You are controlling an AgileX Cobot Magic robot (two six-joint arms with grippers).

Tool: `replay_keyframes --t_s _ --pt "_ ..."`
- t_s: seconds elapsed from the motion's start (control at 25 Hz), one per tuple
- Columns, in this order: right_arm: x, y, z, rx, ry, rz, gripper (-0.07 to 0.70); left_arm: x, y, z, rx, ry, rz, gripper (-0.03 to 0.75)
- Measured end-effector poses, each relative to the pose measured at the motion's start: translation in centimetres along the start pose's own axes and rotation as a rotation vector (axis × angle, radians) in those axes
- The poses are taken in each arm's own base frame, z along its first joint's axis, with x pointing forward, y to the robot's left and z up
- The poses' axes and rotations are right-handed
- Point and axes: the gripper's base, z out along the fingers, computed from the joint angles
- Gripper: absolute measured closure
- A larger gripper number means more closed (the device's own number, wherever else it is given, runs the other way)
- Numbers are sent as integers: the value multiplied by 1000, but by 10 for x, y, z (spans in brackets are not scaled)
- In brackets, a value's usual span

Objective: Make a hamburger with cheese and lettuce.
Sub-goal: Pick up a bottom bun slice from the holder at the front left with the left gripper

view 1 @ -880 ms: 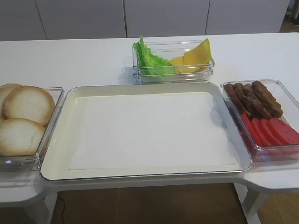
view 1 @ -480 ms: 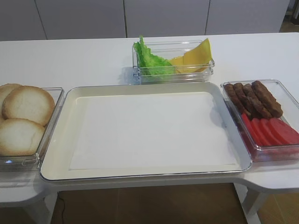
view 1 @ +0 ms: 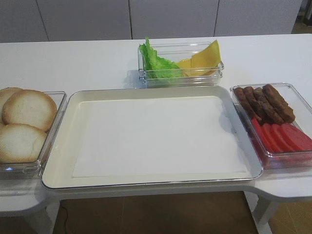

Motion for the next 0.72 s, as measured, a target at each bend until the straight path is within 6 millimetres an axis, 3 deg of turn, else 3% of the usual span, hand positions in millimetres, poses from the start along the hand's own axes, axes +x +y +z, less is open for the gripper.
replay_keyframes --t_s 0.16,0.36,0.52,0.72 --pt "0 0 0 0 0 0 352 -9 -3 -11 48 -26 -23 114" --pt "0 0 0 0 0 0 352 -41 -13 -11 107 79 -49 114" --pt "0 0 0 0 0 0 352 -76 -19 0 95 168 -43 114" --pt "0 0 0 0 0 0 352 -127 -29 35 76 314 -26 114"
